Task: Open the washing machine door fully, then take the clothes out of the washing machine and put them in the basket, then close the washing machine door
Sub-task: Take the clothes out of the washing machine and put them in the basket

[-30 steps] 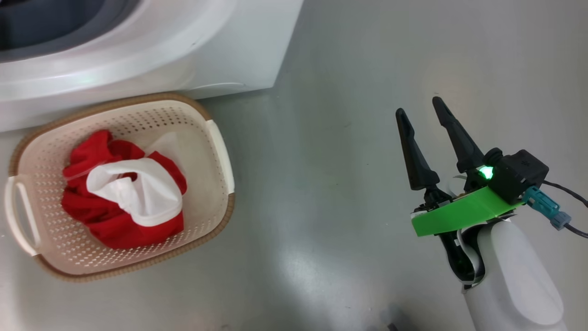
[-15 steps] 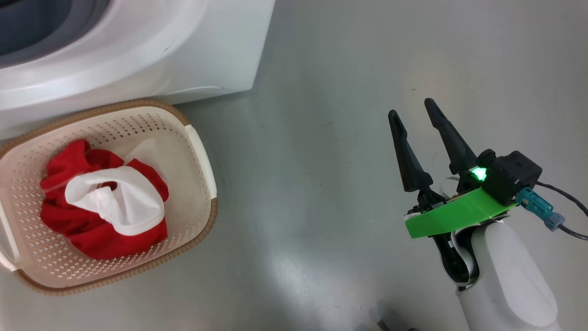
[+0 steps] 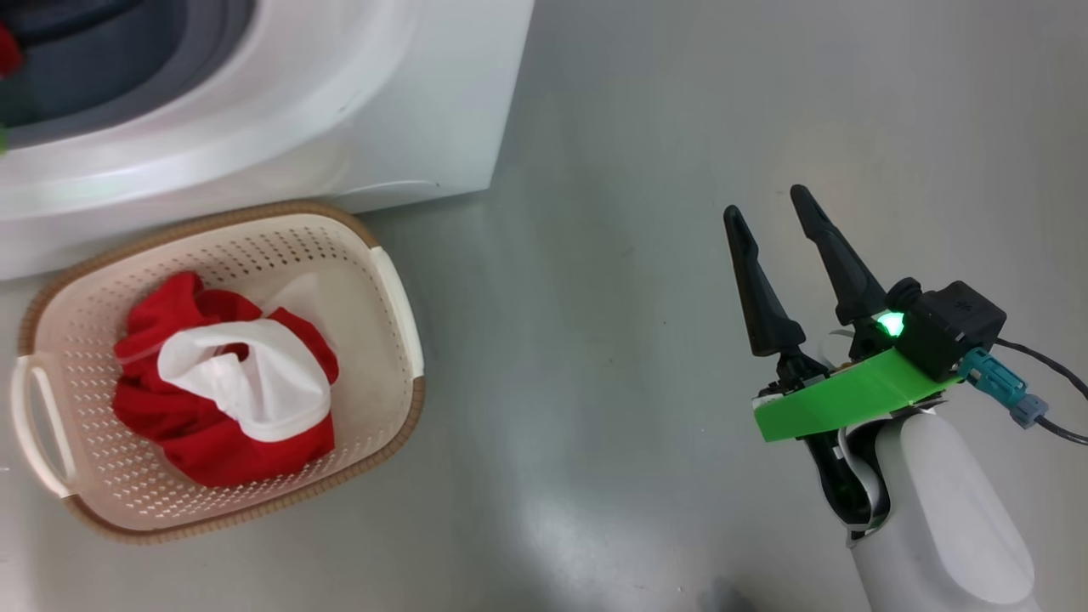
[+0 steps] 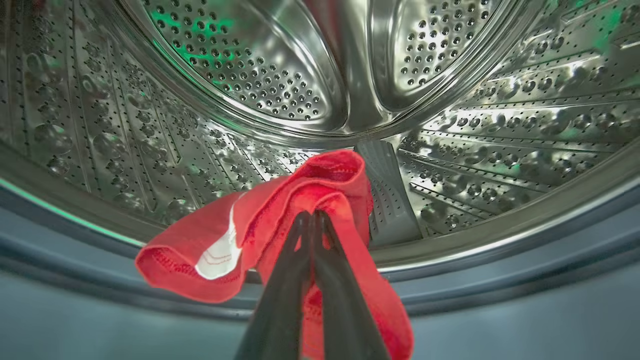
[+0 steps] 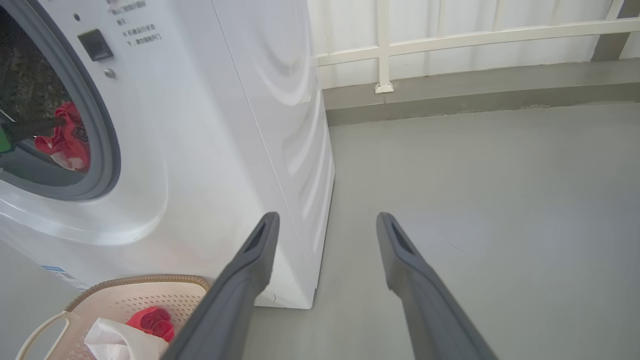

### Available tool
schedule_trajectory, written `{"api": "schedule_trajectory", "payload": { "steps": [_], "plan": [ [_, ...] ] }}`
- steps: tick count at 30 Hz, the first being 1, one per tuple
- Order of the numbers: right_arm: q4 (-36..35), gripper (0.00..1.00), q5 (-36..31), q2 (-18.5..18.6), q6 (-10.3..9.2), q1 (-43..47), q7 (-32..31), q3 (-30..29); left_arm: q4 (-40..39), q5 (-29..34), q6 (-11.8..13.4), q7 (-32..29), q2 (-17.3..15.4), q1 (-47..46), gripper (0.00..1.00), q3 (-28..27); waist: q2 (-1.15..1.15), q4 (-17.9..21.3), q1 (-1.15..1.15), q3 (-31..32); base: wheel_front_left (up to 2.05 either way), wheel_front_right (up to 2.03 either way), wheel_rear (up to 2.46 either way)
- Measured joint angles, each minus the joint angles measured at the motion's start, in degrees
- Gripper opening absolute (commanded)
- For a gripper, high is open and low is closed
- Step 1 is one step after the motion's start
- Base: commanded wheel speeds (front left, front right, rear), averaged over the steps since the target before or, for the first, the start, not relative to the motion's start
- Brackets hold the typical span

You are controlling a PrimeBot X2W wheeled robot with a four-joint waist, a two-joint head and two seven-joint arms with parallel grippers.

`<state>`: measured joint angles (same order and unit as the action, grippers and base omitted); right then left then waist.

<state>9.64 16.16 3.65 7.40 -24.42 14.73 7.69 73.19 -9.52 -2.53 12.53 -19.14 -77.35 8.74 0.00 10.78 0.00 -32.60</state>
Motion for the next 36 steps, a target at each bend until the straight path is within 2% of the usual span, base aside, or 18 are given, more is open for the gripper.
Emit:
{"api": "schedule_trajectory", "payload": {
  "steps": [6, 15, 24, 36],
  "plan": [
    [0.13, 1.00, 0.00, 0.34, 0.00, 1.26, 0.00, -0.79, -4.21, -2.38, -1.33, 1.76, 1.00, 4.21, 0.00, -1.81, 0.00, -1.11, 0.00, 2.03, 0.00, 0.00, 0.00],
    [0.19, 1.00, 0.00, 1.41, 0.00, 2.62, 0.00, -1.21, -24.59, -4.81, -1.81, 1.93, 2.20, 15.24, 0.00, -7.57, 0.00, -3.07, 0.00, 4.44, 0.00, 0.00, 0.00],
    [0.10, 1.00, 0.00, 2.12, 0.00, 3.92, 0.00, -1.46, -45.17, -4.38, -2.88, 1.93, 6.52, 27.60, 0.00, -14.27, 0.00, -5.27, 0.00, 6.55, 0.00, 0.00, 0.00],
    [-0.04, 1.00, 0.00, 2.99, 0.00, 5.33, 0.00, -2.10, -68.68, -3.12, -4.35, 2.26, 12.77, 39.21, 0.00, -20.78, 0.00, -7.07, 0.00, 8.46, 0.00, 0.00, 0.00]
  ]
}}
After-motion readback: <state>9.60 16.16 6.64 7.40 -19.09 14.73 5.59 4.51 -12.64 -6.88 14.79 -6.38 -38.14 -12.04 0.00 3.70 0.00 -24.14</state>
